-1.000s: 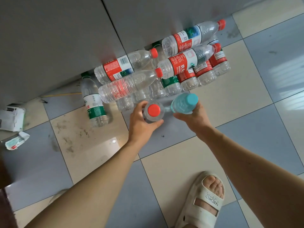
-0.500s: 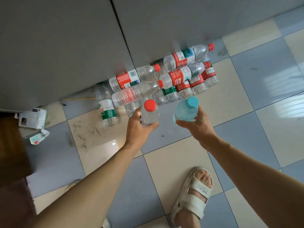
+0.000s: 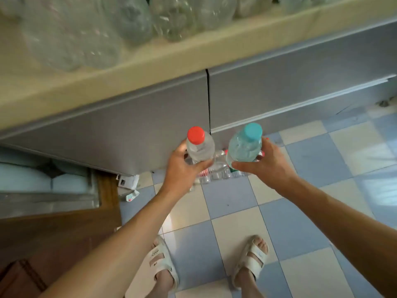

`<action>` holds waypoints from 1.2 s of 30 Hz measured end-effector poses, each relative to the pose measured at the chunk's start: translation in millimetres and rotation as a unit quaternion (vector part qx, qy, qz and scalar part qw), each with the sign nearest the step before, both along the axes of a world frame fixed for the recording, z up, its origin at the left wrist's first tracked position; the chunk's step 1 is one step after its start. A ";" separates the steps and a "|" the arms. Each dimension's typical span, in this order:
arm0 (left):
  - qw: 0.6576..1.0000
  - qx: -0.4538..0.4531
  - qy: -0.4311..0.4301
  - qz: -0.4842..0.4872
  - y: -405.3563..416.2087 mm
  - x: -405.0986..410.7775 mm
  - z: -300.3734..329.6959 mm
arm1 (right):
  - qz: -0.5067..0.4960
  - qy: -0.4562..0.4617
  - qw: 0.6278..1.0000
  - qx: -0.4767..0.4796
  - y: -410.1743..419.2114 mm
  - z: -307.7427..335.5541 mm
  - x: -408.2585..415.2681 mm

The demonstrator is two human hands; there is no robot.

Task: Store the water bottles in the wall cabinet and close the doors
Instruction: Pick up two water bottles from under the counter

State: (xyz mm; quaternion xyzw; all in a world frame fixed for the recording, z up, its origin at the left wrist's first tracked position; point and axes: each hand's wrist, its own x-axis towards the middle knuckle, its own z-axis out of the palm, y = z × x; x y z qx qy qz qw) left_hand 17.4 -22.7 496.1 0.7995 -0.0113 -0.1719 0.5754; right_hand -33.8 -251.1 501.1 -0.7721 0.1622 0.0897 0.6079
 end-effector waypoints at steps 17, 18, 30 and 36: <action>0.958 -0.116 -0.245 0.091 185.8 110.6 450.7 | 0.023 -0.214 0.973 0.081 172.4 460.3 118.9; 0.953 -0.117 -0.263 0.092 196.7 118.4 471.6 | 0.020 -0.228 0.970 0.087 185.5 480.9 127.1; 0.895 -0.157 -0.405 0.105 236.5 193.6 683.0 | 0.000 -0.368 0.922 0.117 237.2 696.0 213.7; 0.857 -0.128 -0.478 0.147 230.3 219.6 756.6 | 0.011 -0.440 0.886 0.142 223.1 772.0 254.8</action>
